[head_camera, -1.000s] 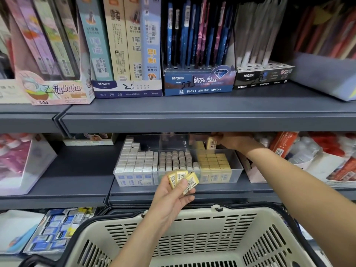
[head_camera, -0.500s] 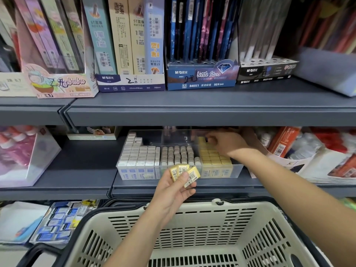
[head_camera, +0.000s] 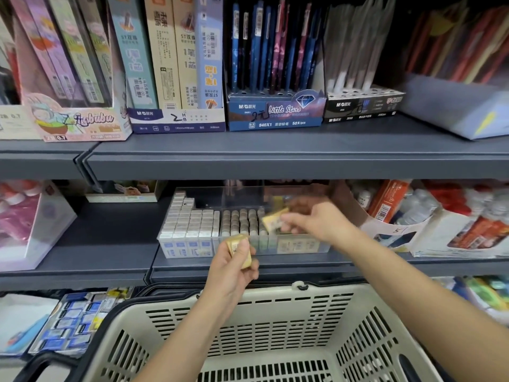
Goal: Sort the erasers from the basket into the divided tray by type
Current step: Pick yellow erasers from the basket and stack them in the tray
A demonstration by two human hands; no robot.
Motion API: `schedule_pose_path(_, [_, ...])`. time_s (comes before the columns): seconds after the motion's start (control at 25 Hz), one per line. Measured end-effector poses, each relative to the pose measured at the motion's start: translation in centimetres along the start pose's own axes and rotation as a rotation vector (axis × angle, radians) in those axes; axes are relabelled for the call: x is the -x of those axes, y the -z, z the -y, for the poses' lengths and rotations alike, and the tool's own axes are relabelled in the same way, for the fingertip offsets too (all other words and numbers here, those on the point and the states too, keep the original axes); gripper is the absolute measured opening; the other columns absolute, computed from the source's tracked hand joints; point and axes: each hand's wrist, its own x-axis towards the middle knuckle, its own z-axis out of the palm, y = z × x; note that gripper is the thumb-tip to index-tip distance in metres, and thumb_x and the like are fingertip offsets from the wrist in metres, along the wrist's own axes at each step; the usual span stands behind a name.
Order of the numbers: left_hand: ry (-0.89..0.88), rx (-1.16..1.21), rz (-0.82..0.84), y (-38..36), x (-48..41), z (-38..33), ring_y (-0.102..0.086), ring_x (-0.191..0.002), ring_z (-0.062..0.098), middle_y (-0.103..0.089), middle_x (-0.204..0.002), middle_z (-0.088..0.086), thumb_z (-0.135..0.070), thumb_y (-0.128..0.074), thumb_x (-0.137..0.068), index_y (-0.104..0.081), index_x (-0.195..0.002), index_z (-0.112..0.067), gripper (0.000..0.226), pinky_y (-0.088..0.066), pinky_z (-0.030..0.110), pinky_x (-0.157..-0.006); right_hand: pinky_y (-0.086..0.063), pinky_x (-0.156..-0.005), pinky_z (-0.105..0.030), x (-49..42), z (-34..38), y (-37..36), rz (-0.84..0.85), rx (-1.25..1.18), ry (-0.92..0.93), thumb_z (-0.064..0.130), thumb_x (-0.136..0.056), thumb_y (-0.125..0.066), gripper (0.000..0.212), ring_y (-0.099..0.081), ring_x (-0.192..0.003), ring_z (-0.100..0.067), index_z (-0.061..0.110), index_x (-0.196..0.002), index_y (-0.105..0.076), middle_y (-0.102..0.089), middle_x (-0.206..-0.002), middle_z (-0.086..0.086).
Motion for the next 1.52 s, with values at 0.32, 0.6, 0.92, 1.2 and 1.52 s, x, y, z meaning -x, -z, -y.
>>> schedule_pose_path(0.32, [-0.043,-0.113,0.023,0.5,-0.6,-0.1,-0.050,-0.054,0.010,-0.061,-0.073,-0.003,-0.030,-0.059,-0.078,-0.054,-0.101,-0.013,0.029,-0.043,0.022,-0.049,-0.037,-0.094,-0.033,-7.4,-1.9,2.4,-0.178,0.705,0.014,0.034,-0.096,-0.044,0.035,-0.052,-0.112,-0.029,0.008,-0.117,-0.056,-0.059,-0.119,-0.014])
schedule_pose_path(0.6, [-0.032,-0.117,0.074,0.7,-0.5,-0.1,-0.050,-0.056,0.011,-0.061,-0.074,-0.002,-0.029,-0.058,-0.078,-0.054,-0.102,-0.012,0.030,-0.043,0.023,-0.051,-0.042,-0.088,-0.035,-11.4,-4.7,0.1,-0.204,0.796,0.166,0.021,-0.093,-0.049,0.020,-0.055,-0.104,-0.031,0.014,-0.112,-0.053,-0.058,-0.114,-0.012])
schedule_pose_path(0.92, [-0.003,-0.059,0.065,0.5,-0.5,-0.3,-0.051,-0.056,0.013,-0.063,-0.075,0.001,-0.022,-0.053,-0.087,-0.053,-0.105,-0.009,0.023,-0.043,0.024,-0.050,-0.038,-0.078,-0.024,-11.1,-4.1,0.7,-0.086,0.840,0.144,0.021,-0.095,-0.043,0.024,-0.055,-0.097,-0.019,0.023,-0.114,-0.057,-0.059,-0.120,-0.005])
schedule_pose_path(1.2, [0.065,0.042,0.104,0.8,-0.5,-0.6,-0.061,-0.064,0.022,-0.069,-0.084,0.011,-0.011,-0.038,-0.096,-0.054,-0.106,-0.006,0.020,-0.054,0.030,-0.056,-0.040,-0.072,-0.015,-3.0,-1.3,-2.5,-0.048,0.525,0.379,0.039,-0.090,-0.053,0.023,-0.061,-0.089,-0.006,0.027,-0.103,-0.068,-0.068,-0.100,0.012])
schedule_pose_path(1.52, [0.007,-0.063,0.138,0.7,-0.2,-0.1,-0.068,-0.096,0.026,-0.071,-0.104,0.009,-0.024,-0.051,-0.086,-0.054,-0.115,-0.010,0.033,-0.056,0.027,-0.073,-0.046,-0.071,-0.018,0.8,-1.1,-3.6,0.084,0.324,0.318,0.024,-0.084,-0.067,0.011,-0.058,-0.073,-0.003,0.019,-0.094,-0.069,-0.065,-0.083,0.010])
